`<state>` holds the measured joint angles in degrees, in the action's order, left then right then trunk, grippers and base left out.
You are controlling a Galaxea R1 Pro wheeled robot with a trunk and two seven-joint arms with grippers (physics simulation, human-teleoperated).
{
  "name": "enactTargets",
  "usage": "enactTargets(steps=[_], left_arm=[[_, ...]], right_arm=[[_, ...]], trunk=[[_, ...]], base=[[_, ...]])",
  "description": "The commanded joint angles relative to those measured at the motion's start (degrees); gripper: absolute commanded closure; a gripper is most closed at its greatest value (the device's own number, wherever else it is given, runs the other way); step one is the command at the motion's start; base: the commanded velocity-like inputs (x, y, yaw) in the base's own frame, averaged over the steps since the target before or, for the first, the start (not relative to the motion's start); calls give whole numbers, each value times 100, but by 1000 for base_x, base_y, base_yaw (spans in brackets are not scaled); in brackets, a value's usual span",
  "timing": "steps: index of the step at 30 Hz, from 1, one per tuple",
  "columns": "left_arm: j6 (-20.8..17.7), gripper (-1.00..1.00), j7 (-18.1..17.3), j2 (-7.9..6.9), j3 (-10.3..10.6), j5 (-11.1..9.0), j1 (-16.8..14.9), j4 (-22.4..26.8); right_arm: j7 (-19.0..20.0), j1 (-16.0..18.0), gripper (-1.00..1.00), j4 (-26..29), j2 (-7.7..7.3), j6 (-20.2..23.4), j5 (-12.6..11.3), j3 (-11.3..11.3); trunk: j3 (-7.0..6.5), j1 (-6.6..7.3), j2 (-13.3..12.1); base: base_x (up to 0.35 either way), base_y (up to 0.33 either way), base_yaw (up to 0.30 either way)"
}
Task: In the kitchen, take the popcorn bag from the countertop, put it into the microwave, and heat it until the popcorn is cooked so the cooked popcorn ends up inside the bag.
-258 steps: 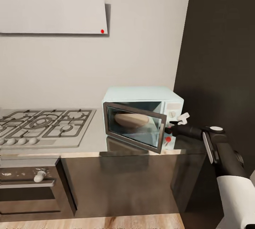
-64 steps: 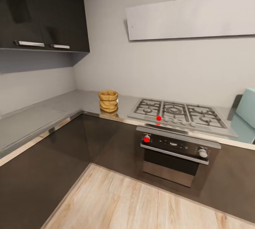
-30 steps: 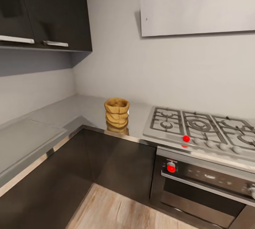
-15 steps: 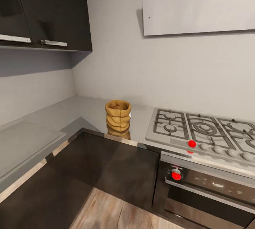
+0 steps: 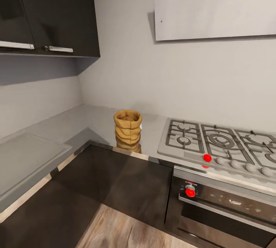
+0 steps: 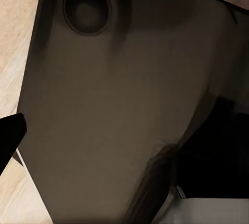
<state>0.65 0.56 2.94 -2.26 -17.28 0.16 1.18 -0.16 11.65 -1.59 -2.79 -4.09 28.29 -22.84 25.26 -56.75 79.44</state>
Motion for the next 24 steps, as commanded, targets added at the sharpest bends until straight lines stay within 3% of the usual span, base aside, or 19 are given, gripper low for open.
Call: enactTargets(steps=[1, 24], left_arm=[[10, -100, 9, 3, -23, -18, 2, 11], [11, -100, 5, -4, -20, -21, 2, 12]], right_arm=[[-2, 5, -100, -17, -3, -31, 45, -48], [-2, 6, -100, -17, -3, -31, 45, -45]], trunk=[[5, 0, 3], [-390, 483, -879]], base=[[0, 0, 0], [0, 0, 0]])
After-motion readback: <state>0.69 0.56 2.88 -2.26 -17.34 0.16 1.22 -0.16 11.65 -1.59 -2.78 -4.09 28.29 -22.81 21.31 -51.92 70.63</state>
